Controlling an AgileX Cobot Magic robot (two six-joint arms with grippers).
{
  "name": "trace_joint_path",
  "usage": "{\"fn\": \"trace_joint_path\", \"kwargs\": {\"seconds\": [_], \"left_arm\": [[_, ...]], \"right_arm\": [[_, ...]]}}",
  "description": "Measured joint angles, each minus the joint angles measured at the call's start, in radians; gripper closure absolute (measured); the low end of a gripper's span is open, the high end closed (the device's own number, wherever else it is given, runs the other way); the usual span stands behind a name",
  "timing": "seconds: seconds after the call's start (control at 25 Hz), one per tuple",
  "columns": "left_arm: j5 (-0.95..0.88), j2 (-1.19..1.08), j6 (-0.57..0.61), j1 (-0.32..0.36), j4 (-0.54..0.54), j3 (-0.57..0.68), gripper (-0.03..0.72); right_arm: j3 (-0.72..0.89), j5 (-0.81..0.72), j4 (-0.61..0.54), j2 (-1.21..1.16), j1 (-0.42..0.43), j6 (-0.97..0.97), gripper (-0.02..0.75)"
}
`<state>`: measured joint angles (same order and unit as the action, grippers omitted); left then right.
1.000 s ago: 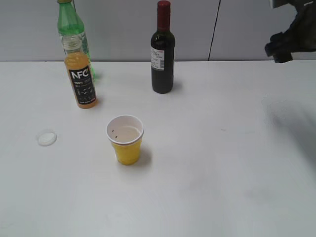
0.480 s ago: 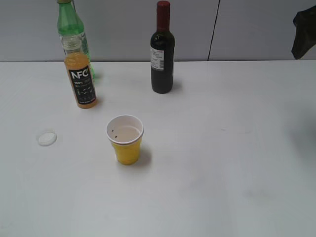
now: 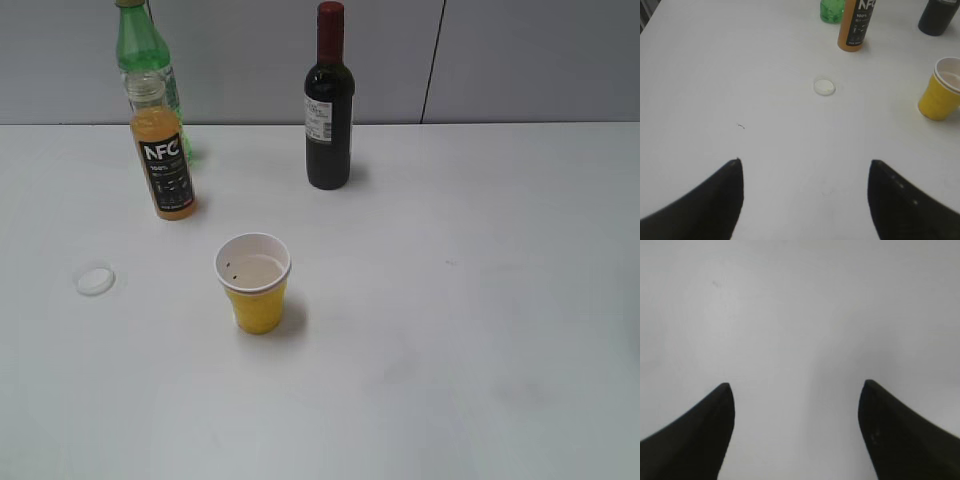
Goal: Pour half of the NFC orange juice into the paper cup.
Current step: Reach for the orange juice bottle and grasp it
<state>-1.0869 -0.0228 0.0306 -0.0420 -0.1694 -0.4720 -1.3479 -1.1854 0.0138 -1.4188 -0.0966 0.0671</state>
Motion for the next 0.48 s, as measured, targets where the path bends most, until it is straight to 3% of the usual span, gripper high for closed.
{"fn": "trace_joint_path", "kwargs": {"seconds": [0.48], "left_arm": [[0.000,0.000,0.000,0.000,0.000,0.000,0.098]], "right_arm": [[0.547,0.087,-0.014,0.398,0.000,0.000,0.160]]}}
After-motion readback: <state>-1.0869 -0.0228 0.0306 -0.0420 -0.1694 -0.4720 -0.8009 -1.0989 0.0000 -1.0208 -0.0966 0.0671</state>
